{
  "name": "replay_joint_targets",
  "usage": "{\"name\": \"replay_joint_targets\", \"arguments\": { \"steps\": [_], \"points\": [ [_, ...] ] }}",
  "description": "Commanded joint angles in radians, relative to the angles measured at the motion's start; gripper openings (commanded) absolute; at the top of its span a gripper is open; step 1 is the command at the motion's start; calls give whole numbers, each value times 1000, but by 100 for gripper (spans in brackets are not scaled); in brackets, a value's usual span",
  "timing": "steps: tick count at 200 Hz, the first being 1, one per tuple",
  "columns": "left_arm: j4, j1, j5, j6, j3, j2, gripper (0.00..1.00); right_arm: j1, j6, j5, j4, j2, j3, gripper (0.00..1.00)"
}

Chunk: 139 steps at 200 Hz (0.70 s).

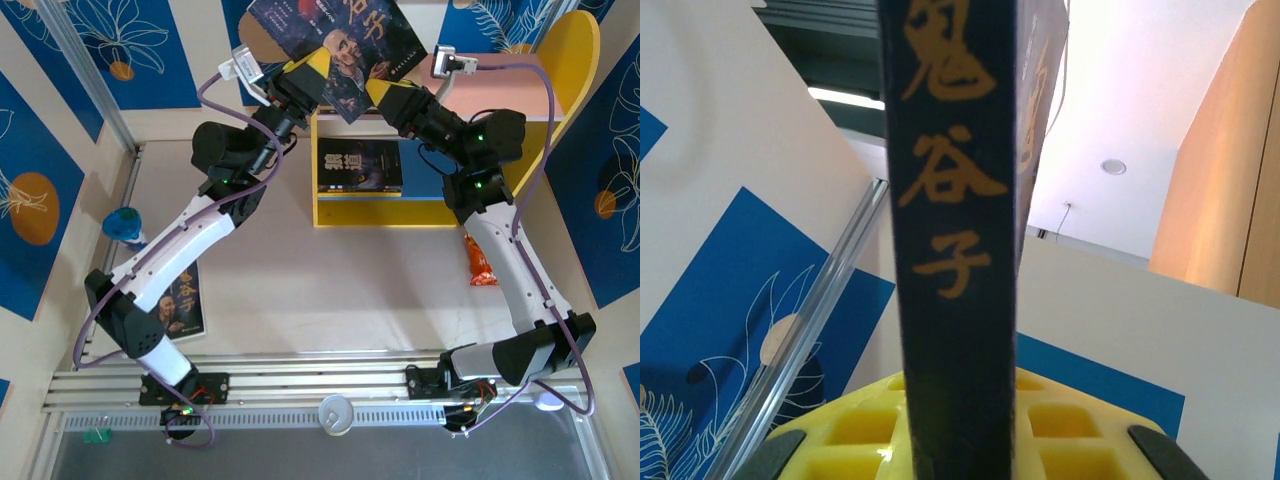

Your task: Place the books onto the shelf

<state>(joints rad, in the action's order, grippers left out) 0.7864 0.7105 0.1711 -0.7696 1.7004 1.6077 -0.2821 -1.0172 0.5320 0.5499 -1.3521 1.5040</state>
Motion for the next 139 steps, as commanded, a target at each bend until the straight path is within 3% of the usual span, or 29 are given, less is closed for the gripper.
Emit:
{"name": "replay_joint_targets", "arguments": {
  "steps": [1,31,81,107,139],
  "points": [
    [97,10,-8,-13,6,-6,0,-5,8,-3,42,11,9,19],
    [70,9,-13,3,-13,-17,0,2,41,16,19,31,9,12],
    [-71,3,-20,88,-131,-111,41,39,136,37,-95,89,-10,9],
    [-202,-8,-2,135,-180,-169,47,69,148,48,-99,118,-41,8],
    [-500,-51,68,194,-177,-242,51,105,207,95,-181,148,-43,8]
  ]
}}
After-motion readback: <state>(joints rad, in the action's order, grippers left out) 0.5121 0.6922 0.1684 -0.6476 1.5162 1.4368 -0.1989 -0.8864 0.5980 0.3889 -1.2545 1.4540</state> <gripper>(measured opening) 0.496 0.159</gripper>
